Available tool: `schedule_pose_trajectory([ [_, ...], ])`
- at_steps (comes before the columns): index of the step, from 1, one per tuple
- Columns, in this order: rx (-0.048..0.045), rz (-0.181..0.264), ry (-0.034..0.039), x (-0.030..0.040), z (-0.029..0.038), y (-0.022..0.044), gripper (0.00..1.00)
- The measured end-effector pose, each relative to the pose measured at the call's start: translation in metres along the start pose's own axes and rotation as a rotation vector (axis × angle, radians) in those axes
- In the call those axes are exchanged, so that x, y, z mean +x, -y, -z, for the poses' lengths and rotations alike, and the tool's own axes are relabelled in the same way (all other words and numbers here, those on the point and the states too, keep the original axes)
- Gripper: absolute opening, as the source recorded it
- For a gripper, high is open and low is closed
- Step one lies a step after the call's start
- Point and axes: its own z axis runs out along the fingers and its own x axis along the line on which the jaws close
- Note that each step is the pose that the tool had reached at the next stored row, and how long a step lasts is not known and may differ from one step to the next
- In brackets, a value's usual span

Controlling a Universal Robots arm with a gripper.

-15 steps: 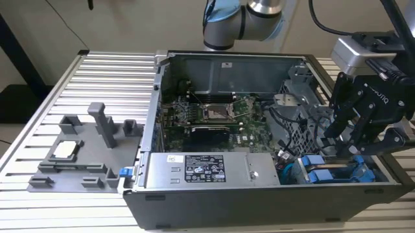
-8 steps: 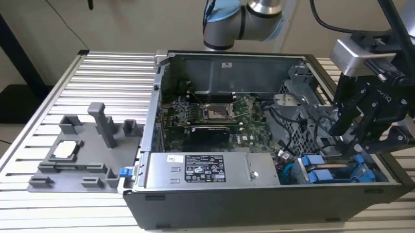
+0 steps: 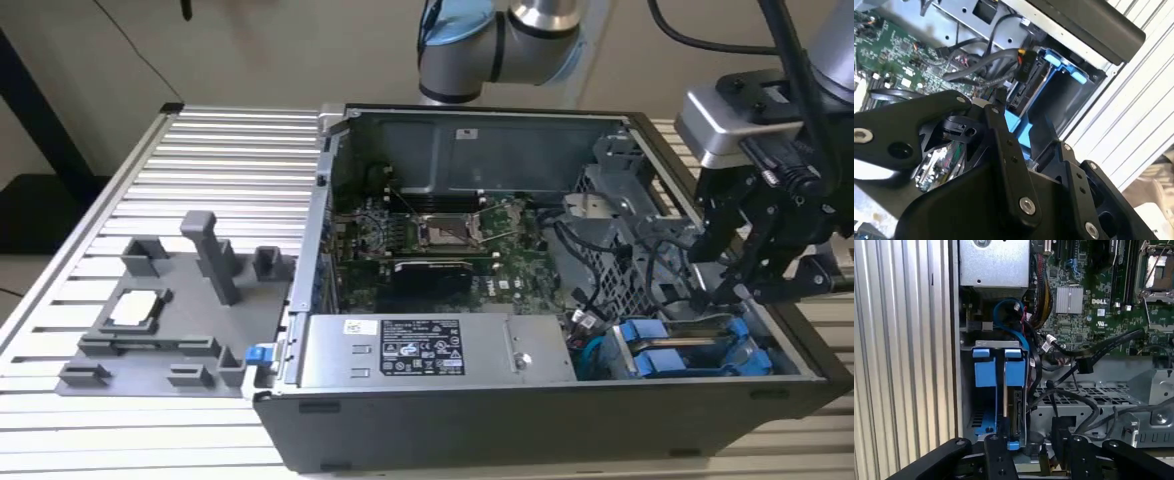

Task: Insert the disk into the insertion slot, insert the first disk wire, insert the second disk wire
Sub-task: 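Insert the disk into the insertion slot, then insert the first disk wire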

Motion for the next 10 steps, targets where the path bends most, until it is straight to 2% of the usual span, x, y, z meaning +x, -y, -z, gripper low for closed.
schedule_pose_trajectory([
  [1, -0.0010, 0.003, 0.0029, 0.0000, -0.0001, 0.0012, 0.47],
  [3, -0.0046, 0.007, 0.0039, 0.0001, -0.0006, 0.0046, 0.47],
  [10, -0.0149, 0.016, 0.0083, 0.0004, -0.0024, 0.0219, 0.47],
])
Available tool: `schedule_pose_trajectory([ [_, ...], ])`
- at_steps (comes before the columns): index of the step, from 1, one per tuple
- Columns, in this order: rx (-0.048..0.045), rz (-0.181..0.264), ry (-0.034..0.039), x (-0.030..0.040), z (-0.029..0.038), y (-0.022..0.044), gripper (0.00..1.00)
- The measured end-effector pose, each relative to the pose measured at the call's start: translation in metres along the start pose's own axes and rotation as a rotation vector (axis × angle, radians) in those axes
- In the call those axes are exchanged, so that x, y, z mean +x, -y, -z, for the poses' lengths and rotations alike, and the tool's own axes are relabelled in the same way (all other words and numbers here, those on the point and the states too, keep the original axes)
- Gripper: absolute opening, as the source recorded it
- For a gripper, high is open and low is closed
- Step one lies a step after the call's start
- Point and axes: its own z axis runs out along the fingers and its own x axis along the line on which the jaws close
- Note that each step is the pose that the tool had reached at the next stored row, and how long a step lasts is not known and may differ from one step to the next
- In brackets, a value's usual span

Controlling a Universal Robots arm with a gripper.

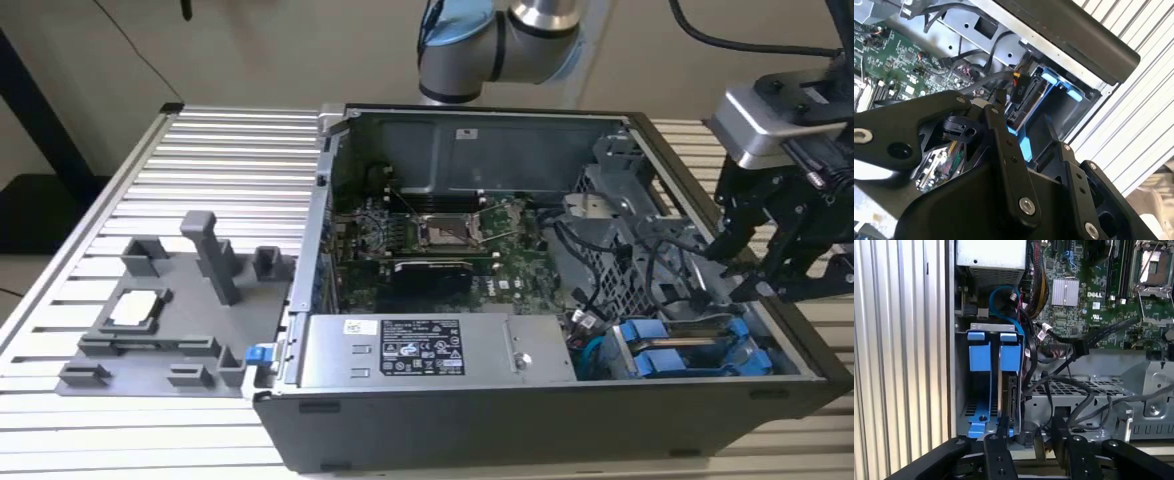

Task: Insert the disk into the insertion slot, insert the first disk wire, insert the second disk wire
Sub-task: 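Insert the first disk wire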

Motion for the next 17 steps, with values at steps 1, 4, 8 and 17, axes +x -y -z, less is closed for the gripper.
schedule_pose_trajectory([
  [1, -0.0012, 0.002, 0.0016, 0.0000, -0.0002, 0.0021, 0.47],
  [4, -0.0059, 0.007, 0.0067, 0.0001, -0.0007, 0.0073, 0.47],
  [8, -0.0192, 0.013, 0.0161, -0.0002, -0.0011, 0.0110, 0.47],
  [17, -0.0613, 0.010, 0.0260, 0.0001, -0.0024, 0.0236, 0.47],
])
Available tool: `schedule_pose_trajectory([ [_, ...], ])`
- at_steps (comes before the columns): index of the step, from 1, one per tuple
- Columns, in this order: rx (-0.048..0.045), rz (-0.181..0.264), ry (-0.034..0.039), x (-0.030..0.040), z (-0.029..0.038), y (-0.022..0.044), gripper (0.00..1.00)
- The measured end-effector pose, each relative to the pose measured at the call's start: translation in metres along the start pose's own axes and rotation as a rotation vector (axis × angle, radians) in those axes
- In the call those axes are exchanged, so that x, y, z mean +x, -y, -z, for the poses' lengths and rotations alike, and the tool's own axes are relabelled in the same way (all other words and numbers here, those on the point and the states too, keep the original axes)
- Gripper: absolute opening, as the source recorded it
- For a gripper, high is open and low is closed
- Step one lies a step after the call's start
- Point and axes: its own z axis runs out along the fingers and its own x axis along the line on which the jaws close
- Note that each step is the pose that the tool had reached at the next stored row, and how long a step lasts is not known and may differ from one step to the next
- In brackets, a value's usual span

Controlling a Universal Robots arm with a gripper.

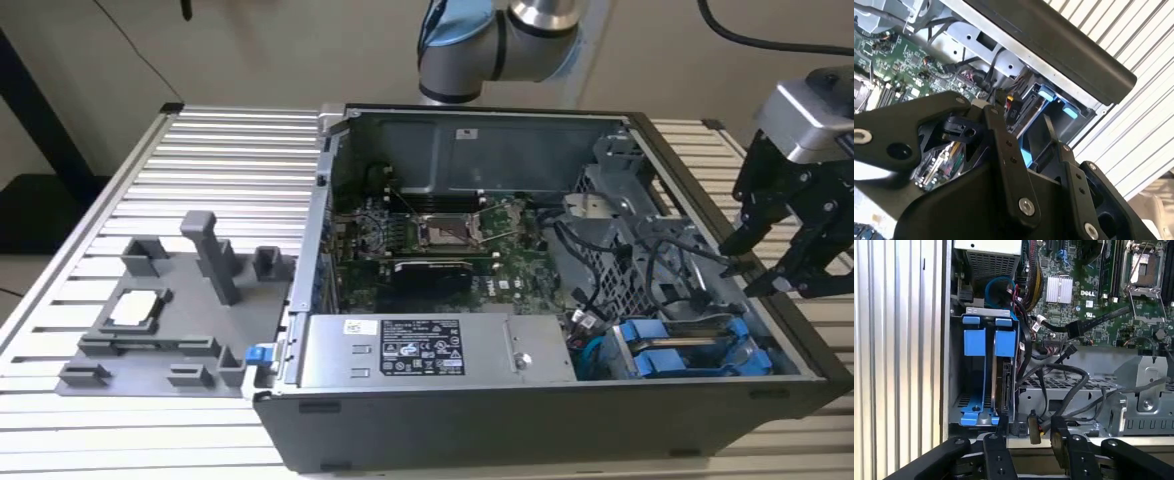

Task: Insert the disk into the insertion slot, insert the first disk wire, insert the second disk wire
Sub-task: 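Insert the first disk wire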

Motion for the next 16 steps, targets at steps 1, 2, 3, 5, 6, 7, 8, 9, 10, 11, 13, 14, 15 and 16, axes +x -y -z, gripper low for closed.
schedule_pose_trajectory([
  [1, -0.0009, 0.000, 0.0000, 0.0000, 0.0000, -0.0001, 0.47],
  [2, -0.0009, 0.000, 0.0001, 0.0000, -0.0001, -0.0001, 0.47],
  [3, -0.0010, 0.000, 0.0002, 0.0001, -0.0001, -0.0001, 0.47],
  [5, -0.0011, 0.000, 0.0001, 0.0001, -0.0001, 0.0000, 0.47],
  [6, -0.0011, 0.000, 0.0001, 0.0001, -0.0001, 0.0000, 0.47],
  [7, -0.0012, 0.000, 0.0002, 0.0001, -0.0002, 0.0000, 0.47],
  [8, -0.0012, 0.000, 0.0002, 0.0001, -0.0002, 0.0000, 0.47],
  [9, -0.0012, 0.000, 0.0002, 0.0001, -0.0002, 0.0000, 0.47],
  [10, -0.0013, 0.000, 0.0001, 0.0001, -0.0001, 0.0000, 0.45],
  [11, -0.0013, 0.000, 0.0002, 0.0001, -0.0001, 0.0000, 0.38],
  [13, -0.0014, 0.000, 0.0001, 0.0001, -0.0001, 0.0000, 0.32],
  [14, -0.0014, 0.000, 0.0002, 0.0001, -0.0001, 0.0000, 0.26],
  [15, -0.0014, 0.000, 0.0002, 0.0001, -0.0001, 0.0000, 0.26],
  [16, -0.0014, 0.000, 0.0001, 0.0001, -0.0001, 0.0000, 0.26],
])
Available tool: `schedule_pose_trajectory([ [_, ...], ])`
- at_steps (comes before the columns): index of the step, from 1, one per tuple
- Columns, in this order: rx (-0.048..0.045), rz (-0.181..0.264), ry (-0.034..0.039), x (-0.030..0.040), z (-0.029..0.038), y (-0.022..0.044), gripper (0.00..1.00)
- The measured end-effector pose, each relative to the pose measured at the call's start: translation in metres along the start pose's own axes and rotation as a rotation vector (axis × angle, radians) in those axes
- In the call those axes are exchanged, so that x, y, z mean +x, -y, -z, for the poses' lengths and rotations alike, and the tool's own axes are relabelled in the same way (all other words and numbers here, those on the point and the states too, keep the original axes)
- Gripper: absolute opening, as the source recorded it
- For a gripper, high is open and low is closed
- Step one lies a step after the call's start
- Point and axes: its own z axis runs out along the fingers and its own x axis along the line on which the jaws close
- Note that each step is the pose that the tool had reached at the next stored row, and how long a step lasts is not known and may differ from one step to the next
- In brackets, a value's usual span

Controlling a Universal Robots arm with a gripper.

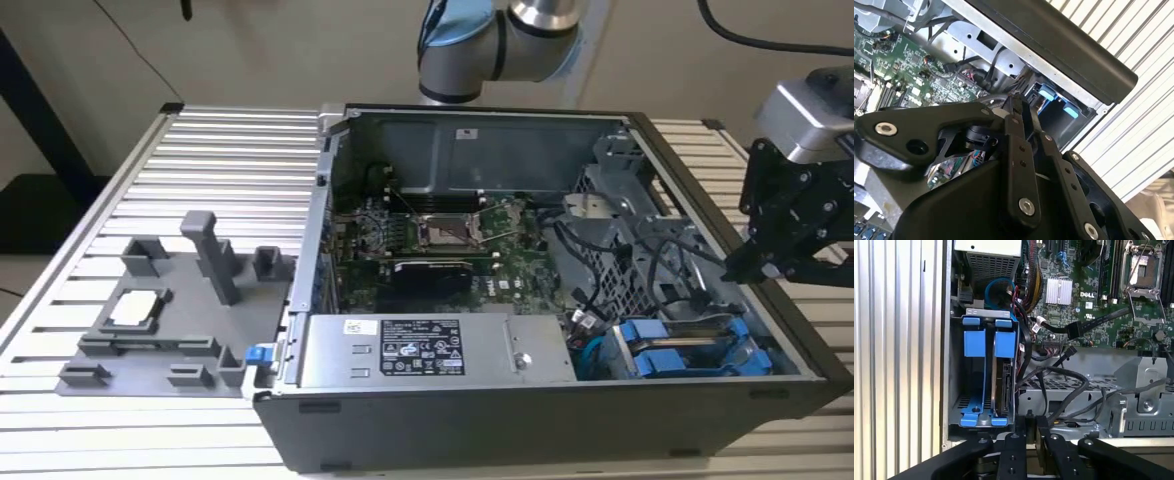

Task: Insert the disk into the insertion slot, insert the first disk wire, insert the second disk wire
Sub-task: 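Insert the first disk wire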

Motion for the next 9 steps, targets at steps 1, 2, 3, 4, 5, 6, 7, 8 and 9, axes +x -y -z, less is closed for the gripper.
schedule_pose_trajectory([
  [1, 0.0000, 0.000, 0.0000, 0.0000, 0.0000, 0.0000, 0.20],
  [2, -0.0001, 0.000, 0.0000, 0.0000, 0.0000, 0.0000, 0.20],
  [3, -0.0001, 0.000, 0.0000, 0.0000, 0.0000, 0.0000, 0.20],
  [4, -0.0001, 0.000, 0.0000, 0.0000, 0.0000, 0.0000, 0.20],
  [5, -0.0002, 0.000, 0.0000, 0.0000, 0.0000, 0.0000, 0.19],
  [6, -0.0002, 0.000, 0.0000, 0.0000, 0.0000, 0.0000, 0.19],
  [7, -0.0002, 0.000, 0.0000, 0.0000, 0.0000, 0.0000, 0.19],
  [8, -0.0003, 0.000, 0.0000, 0.0000, 0.0000, 0.0000, 0.19],
  [9, -0.0003, 0.000, 0.0000, 0.0000, 0.0000, 0.0000, 0.19],
])
